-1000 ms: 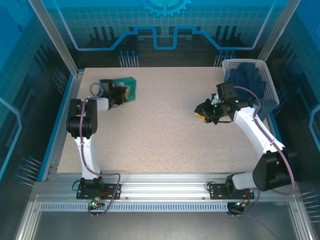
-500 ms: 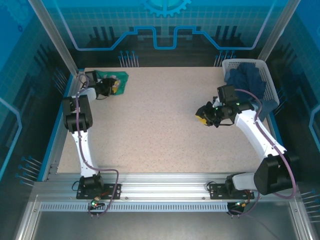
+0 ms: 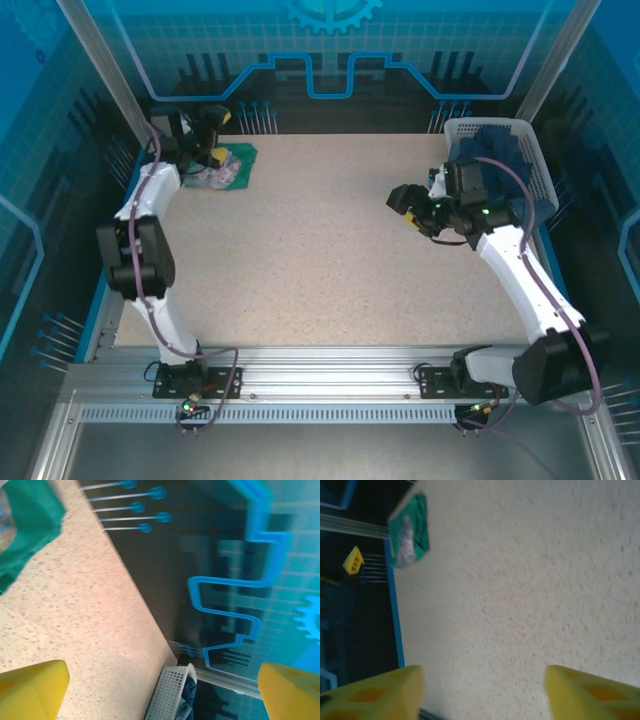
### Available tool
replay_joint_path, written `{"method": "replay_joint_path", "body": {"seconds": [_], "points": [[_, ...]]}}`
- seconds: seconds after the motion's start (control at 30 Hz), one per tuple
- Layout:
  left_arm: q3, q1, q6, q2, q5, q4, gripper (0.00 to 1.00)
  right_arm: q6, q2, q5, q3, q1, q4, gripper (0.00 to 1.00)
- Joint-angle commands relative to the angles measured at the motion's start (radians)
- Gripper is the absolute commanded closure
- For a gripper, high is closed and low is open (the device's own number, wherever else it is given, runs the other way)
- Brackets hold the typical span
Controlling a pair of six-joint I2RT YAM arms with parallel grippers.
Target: Fold and stack the t-shirts
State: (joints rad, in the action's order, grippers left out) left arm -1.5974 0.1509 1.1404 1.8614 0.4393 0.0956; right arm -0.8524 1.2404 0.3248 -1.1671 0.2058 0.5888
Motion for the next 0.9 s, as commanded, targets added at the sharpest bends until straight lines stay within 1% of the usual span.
{"method": "replay_joint_path", "body": {"seconds": [0.0,0.07,0.2,0.27,0.3,0.37,0.4,0.47,0.5,0.53,0.57,0.6,0.63,0.7,0.73,0.77,0.8,0.87], "points": [[0.078,-0.056,-0.183,-0.219,-0.154,0.229,0.01,0.035,-0.075,-0.070,-0.026,0.001,-0.080,0.00],[0.225,-0.082,-0.196,-0.372,-0.224,0.228,0.01,0.029,-0.093,-0.072,-0.038,-0.011,-0.085,0.00],[0.467,-0.114,-0.189,-0.623,-0.323,0.239,0.01,0.045,-0.124,-0.069,-0.061,-0.013,-0.080,0.00],[0.557,-0.139,-0.214,-0.731,-0.376,0.248,0.01,0.067,-0.141,-0.081,-0.073,-0.008,-0.058,0.00],[0.574,-0.154,-0.244,-0.779,-0.419,0.286,0.01,0.081,-0.153,-0.105,-0.081,-0.004,-0.034,0.00],[0.567,-0.197,-0.307,-0.853,-0.551,0.398,0.01,0.112,-0.177,-0.147,-0.099,0.001,0.011,0.00],[0.560,-0.220,-0.329,-0.888,-0.642,0.460,0.01,0.133,-0.184,-0.186,-0.117,0.005,0.055,0.00],[0.573,-0.268,-0.356,-0.946,-0.862,0.544,0.01,0.168,-0.186,-0.287,-0.153,0.010,0.152,0.00],[0.598,-0.287,-0.373,-0.975,-0.977,0.576,0.01,0.182,-0.183,-0.381,-0.163,0.019,0.210,0.00],[0.640,-0.290,-0.401,-1.006,-1.053,0.589,0.01,0.189,-0.182,-0.504,-0.150,0.033,0.247,0.00],[0.696,-0.290,-0.450,-1.035,-1.097,0.555,0.01,0.224,-0.194,-0.568,-0.103,0.038,0.223,0.00],[0.797,-0.290,-0.591,-1.080,-1.092,0.442,0.01,0.295,-0.218,-0.607,-0.004,0.031,0.154,0.00],[0.893,-0.290,-0.740,-1.126,-1.058,0.331,0.01,0.332,-0.251,-0.666,0.098,0.030,0.076,0.00],[1.031,-0.290,-0.840,-1.193,-1.035,0.207,0.01,0.392,-0.330,-0.768,0.306,0.038,-0.102,0.00],[1.104,-0.290,-0.896,-1.223,-0.999,0.128,0.01,0.456,-0.356,-0.827,0.404,0.047,-0.194,0.00],[1.161,-0.292,-0.948,-1.244,-0.962,0.065,0.01,0.500,-0.379,-0.864,0.466,0.056,-0.258,0.00],[1.215,-0.291,-0.982,-1.257,-0.941,-0.018,0.01,0.550,-0.388,-0.896,0.531,0.057,-0.319,0.00],[1.317,-0.290,-1.017,-1.247,-0.911,-0.193,0.01,0.643,-0.377,-0.907,0.631,0.055,-0.444,0.00]]}}
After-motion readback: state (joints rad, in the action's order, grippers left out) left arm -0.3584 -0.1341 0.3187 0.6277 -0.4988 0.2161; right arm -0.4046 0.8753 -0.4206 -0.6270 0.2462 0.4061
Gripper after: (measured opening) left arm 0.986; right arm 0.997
